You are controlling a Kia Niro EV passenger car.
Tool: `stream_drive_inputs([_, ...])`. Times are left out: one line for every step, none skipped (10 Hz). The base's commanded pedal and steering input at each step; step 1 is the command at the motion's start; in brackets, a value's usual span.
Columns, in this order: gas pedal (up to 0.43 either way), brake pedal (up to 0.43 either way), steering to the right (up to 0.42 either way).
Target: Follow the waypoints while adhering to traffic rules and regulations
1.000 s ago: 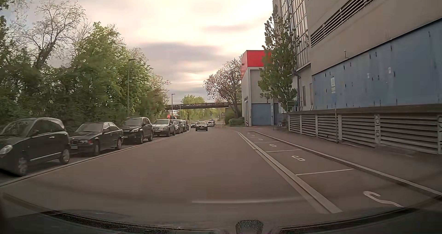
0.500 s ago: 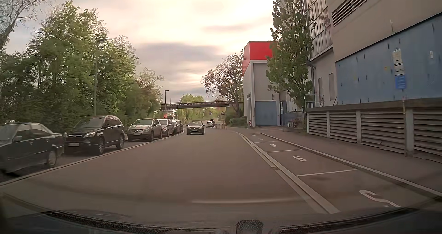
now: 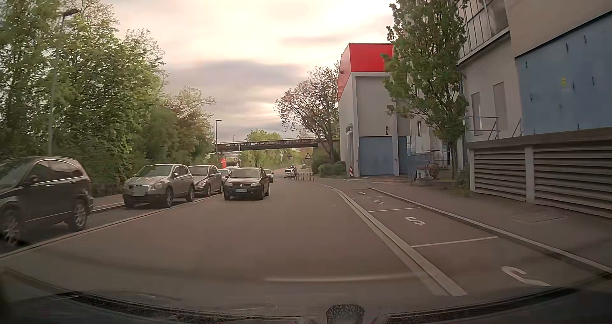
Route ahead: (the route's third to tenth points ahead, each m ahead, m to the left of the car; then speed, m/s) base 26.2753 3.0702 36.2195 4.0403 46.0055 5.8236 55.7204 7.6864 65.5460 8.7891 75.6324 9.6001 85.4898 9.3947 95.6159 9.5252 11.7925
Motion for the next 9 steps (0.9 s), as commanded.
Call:
stream_drive_inputs([0.008,0.0,-0.003])
stream_drive_inputs([0.008,0.0,-0.003])
stream_drive_inputs([0.008,0.0,-0.003])
stream_drive_inputs([0.008,0.0,-0.003])
stream_drive_inputs([0.008,0.0,-0.003])
stream_drive_inputs([0.008,0.0,-0.003])
stream_drive_inputs([0.008,0.0,-0.003])
stream_drive_inputs([0.008,0.0,-0.004])
stream_drive_inputs([0.008,0.0,-0.006])
